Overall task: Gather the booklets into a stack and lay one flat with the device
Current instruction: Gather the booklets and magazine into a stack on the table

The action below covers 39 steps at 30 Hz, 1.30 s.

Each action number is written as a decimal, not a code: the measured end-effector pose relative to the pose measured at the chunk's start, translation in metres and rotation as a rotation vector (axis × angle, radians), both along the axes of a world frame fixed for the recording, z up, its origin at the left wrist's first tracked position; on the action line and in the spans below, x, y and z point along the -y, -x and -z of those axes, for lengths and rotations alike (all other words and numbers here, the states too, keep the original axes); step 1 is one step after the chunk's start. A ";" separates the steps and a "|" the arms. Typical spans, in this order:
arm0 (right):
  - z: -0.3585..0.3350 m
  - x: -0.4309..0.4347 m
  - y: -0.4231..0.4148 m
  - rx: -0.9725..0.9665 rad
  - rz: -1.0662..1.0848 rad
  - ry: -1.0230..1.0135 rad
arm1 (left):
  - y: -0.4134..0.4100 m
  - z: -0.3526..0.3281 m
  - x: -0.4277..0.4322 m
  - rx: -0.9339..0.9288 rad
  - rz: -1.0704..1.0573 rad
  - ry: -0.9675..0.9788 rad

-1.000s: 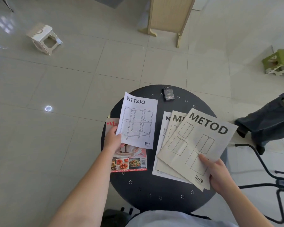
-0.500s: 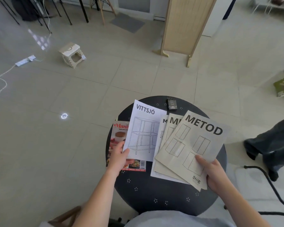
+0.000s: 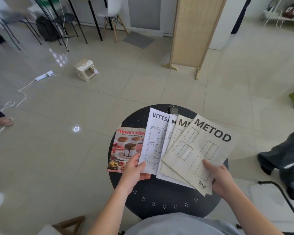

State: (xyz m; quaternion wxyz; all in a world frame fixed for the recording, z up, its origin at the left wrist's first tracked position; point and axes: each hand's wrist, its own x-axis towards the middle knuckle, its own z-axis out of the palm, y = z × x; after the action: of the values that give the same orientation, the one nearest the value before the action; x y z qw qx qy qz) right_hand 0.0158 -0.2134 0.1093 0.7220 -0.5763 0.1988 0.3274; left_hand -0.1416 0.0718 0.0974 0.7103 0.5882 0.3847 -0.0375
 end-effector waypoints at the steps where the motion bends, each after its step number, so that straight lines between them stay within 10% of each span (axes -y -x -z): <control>1: -0.001 0.004 0.000 -0.012 0.004 -0.015 | 0.000 -0.004 0.006 0.010 0.008 -0.001; 39: 0.001 0.015 -0.001 0.024 -0.184 0.011 | -0.005 -0.033 0.051 -0.024 0.303 0.169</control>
State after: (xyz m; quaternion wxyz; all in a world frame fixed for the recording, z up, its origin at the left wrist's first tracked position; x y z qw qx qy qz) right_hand 0.0172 -0.2285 0.1081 0.6879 -0.5998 0.1382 0.3846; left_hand -0.1371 0.0211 0.1303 0.7388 0.5773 0.2955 -0.1833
